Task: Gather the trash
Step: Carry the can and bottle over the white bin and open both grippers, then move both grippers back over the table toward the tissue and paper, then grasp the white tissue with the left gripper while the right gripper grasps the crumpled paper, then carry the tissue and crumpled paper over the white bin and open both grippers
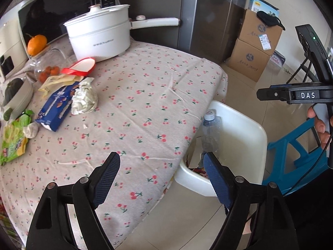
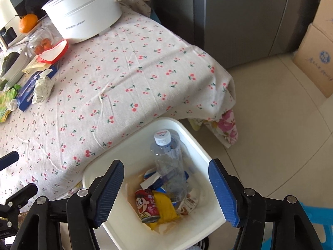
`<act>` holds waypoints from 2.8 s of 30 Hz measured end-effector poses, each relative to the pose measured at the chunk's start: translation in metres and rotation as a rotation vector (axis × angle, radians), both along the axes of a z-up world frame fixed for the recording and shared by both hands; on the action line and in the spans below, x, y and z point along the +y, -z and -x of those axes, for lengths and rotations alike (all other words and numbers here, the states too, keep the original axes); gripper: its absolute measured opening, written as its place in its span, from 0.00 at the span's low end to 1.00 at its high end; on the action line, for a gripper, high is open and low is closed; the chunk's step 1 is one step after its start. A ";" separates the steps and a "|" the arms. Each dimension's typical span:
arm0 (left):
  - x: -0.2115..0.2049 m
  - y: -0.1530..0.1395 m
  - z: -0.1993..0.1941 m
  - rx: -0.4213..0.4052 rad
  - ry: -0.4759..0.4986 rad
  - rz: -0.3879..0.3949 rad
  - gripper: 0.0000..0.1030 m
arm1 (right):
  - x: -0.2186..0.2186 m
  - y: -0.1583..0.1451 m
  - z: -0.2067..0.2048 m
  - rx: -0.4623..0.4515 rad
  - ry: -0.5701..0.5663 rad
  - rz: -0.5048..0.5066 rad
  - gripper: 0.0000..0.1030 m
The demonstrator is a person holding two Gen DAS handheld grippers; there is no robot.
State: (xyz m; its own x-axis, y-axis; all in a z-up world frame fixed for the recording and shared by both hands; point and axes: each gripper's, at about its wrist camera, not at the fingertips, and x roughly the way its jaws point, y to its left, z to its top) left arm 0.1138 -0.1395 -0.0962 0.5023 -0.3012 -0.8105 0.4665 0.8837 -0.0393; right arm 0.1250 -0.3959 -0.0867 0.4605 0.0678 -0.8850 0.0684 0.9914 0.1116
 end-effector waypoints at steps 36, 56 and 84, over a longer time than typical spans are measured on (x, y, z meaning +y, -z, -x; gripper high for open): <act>0.233 0.051 -0.163 -0.032 -0.363 0.015 0.61 | 0.255 0.042 -0.121 -0.125 -0.367 0.064 0.81; 0.245 0.057 -0.173 -0.008 -0.425 0.087 0.21 | 0.249 0.064 -0.180 -0.104 -0.276 -0.190 0.21; 0.078 -0.058 0.013 -0.079 -0.155 0.234 0.21 | 0.125 -0.040 -0.012 -0.150 -0.161 -0.104 0.20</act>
